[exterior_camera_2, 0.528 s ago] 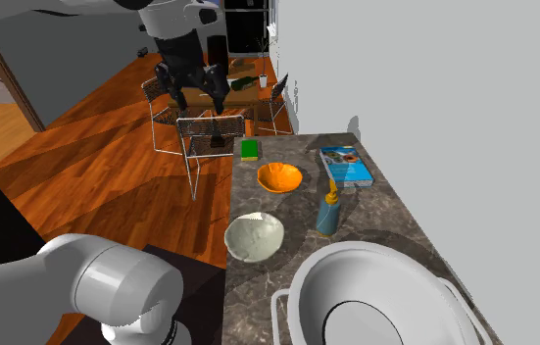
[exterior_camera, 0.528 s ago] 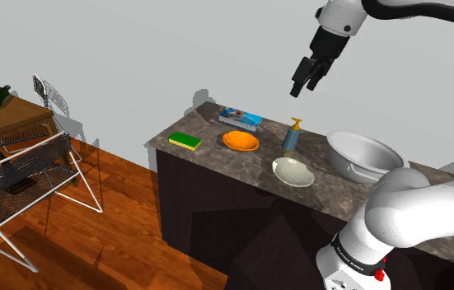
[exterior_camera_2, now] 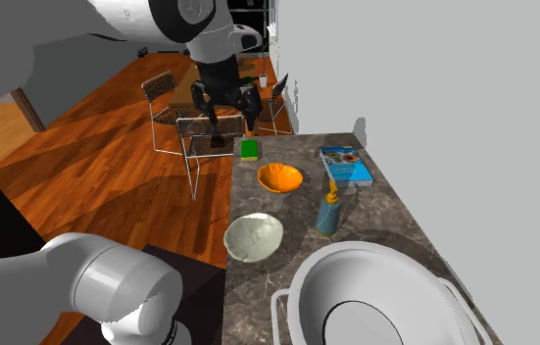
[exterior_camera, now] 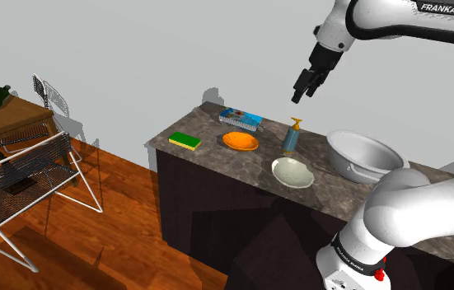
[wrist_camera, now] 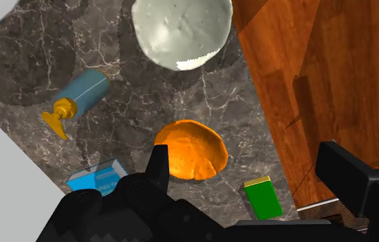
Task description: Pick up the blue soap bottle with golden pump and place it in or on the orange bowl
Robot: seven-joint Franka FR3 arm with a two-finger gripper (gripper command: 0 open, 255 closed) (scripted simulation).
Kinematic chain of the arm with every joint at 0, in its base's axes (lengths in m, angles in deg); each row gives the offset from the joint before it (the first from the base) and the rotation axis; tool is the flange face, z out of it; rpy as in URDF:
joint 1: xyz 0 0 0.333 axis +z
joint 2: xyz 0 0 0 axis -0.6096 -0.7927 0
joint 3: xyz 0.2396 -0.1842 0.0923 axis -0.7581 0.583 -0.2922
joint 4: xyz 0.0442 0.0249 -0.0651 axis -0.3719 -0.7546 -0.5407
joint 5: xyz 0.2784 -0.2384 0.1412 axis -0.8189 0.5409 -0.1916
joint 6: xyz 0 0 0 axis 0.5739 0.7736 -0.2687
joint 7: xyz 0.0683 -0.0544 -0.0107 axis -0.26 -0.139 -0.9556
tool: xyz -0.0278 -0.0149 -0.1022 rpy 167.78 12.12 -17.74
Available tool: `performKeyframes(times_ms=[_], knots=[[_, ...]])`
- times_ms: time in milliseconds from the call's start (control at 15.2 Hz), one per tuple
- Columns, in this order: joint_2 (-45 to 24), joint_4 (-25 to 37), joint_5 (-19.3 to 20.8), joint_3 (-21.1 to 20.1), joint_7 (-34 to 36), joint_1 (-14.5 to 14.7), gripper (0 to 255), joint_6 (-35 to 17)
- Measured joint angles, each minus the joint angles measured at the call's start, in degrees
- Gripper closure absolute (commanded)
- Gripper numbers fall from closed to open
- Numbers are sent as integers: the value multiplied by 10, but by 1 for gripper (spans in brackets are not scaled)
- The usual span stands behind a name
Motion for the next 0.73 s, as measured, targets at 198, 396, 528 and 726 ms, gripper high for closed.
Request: performKeyframes(times_ms=[198, 396, 528, 726], knots=[[-23, -12, 17, 41, -40, -9, 0, -37], [-47, -23, 30, 78, -75, -16, 0, -75], [-69, -26, 35, 102, -98, -19, 0, -100], [-109, -14, 40, 142, -138, -21, 0, -131]])
